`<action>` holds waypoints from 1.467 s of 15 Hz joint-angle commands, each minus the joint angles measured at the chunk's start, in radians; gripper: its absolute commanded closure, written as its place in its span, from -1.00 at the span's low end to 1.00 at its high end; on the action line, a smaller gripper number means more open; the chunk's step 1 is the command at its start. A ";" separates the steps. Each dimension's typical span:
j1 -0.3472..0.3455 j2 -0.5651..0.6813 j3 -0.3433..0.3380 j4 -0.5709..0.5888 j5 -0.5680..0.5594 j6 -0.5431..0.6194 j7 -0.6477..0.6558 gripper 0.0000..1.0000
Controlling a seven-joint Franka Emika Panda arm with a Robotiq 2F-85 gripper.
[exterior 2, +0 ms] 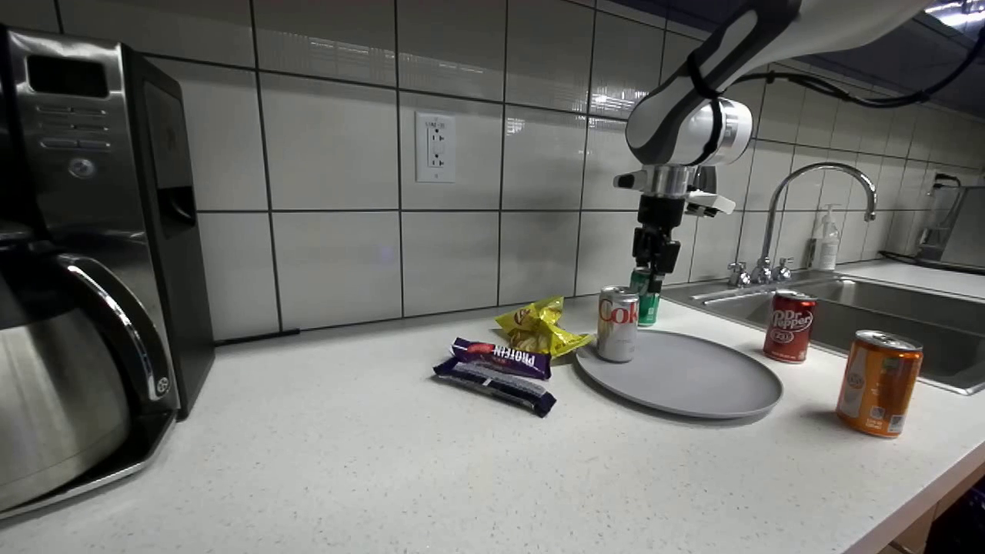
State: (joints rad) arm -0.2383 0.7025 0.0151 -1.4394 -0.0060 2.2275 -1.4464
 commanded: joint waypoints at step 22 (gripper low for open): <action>0.042 -0.169 0.033 -0.204 -0.010 0.076 -0.028 0.21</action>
State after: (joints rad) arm -0.2024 0.6082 0.0419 -1.5560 -0.0064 2.2706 -1.4610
